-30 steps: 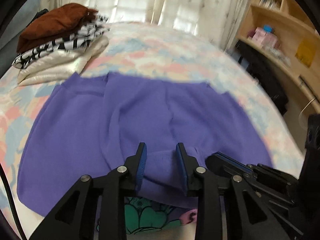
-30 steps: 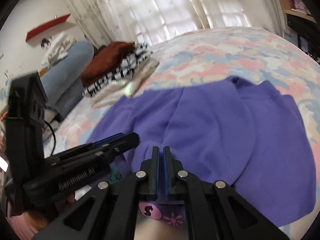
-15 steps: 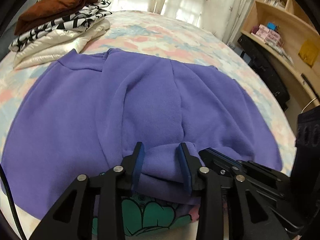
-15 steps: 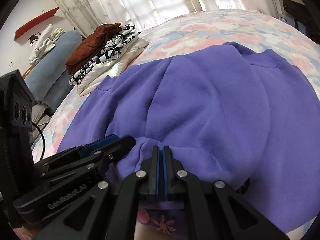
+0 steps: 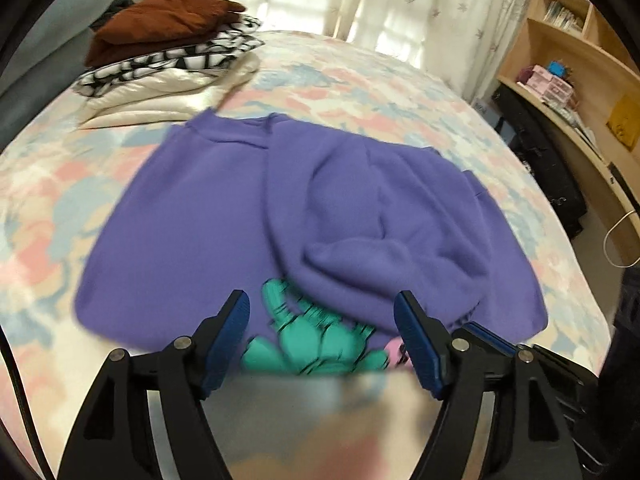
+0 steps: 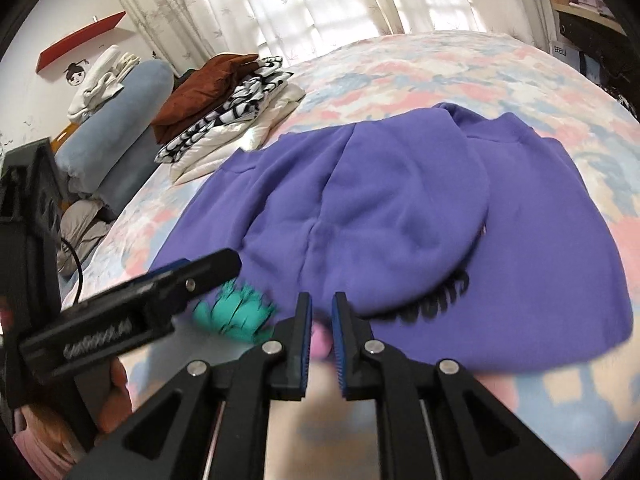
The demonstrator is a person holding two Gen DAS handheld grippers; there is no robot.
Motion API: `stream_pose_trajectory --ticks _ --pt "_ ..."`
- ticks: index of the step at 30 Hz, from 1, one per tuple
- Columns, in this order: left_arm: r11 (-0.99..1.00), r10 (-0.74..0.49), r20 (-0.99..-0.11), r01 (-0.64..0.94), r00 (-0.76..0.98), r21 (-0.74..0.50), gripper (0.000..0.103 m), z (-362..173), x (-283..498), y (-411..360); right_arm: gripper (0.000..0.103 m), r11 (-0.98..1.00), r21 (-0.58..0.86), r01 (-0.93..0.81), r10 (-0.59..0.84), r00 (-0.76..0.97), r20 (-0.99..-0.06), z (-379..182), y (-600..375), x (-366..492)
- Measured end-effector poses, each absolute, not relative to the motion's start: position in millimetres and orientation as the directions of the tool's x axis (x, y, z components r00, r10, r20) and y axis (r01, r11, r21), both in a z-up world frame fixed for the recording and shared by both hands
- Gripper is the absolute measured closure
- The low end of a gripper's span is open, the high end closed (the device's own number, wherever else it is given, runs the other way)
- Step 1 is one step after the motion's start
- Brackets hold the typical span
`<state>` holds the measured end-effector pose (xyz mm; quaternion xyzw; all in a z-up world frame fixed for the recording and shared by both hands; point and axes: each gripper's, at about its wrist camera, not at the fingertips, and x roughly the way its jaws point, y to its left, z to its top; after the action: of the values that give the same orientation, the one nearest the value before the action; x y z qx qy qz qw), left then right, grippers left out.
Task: Fold large clothes
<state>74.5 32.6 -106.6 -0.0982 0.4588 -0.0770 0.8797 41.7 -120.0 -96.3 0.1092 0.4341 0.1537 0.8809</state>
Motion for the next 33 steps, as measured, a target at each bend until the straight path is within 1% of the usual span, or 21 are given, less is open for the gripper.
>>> stream_pose_trajectory --ticks 1,2,3,4,5,6,14,18,25,31,33 --pt "0.971 -0.216 -0.797 0.036 0.564 -0.237 0.030 -104.7 70.0 35.5 0.093 0.931 0.317 -0.179 0.361 0.576 -0.734 -94.0 -118.1 33.3" --pt "0.972 -0.209 -0.800 0.028 0.562 -0.234 0.030 -102.4 64.7 39.1 0.089 0.935 0.306 -0.181 0.353 0.576 -0.738 -92.9 -116.7 27.7" --pt "0.972 -0.205 -0.801 0.021 0.562 -0.234 0.030 -99.9 59.0 42.5 0.077 0.939 0.290 -0.183 0.341 0.576 -0.743 -91.3 -114.9 22.0" --pt "0.972 -0.202 -0.802 0.015 0.563 -0.234 0.030 -98.2 54.7 46.1 0.070 0.945 0.273 -0.182 0.327 0.578 -0.748 -89.8 -113.2 16.6" --pt "0.972 -0.200 -0.801 0.010 0.564 -0.235 0.030 -95.9 49.8 48.9 0.057 0.948 0.264 -0.179 0.319 0.583 -0.747 -87.9 -112.4 11.4" --pt "0.972 -0.200 -0.800 0.008 0.566 -0.237 0.029 -94.0 44.9 52.0 0.053 0.948 0.261 -0.180 0.316 0.593 -0.740 -85.5 -112.0 5.6" --pt "0.959 -0.227 -0.786 -0.007 0.575 -0.282 0.026 -90.0 14.9 70.4 0.053 0.949 0.246 -0.197 0.314 0.645 -0.696 -73.2 -107.0 -21.5" --pt "0.931 -0.299 -0.776 -0.008 0.555 -0.364 0.021 -98.8 11.0 79.5 0.053 0.950 0.236 -0.203 0.310 0.670 -0.675 -72.5 -103.0 -29.9" --pt "0.895 -0.353 -0.788 -0.066 0.504 -0.442 0.021 -126.5 15.8 93.0 0.053 0.950 0.240 -0.201 0.313 0.651 -0.691 -81.7 -97.8 -27.4" --pt "0.851 -0.394 -0.764 -0.112 0.511 -0.513 0.021 -149.8 24.2 107.5 0.053 0.948 0.234 -0.214 0.318 0.641 -0.699 -89.6 -90.5 -23.9" --pt "0.833 -0.406 -0.756 -0.133 0.514 -0.538 0.021 -158.9 28.5 111.4 0.055 0.948 0.231 -0.221 0.320 0.644 -0.695 -91.7 -88.5 -22.6"
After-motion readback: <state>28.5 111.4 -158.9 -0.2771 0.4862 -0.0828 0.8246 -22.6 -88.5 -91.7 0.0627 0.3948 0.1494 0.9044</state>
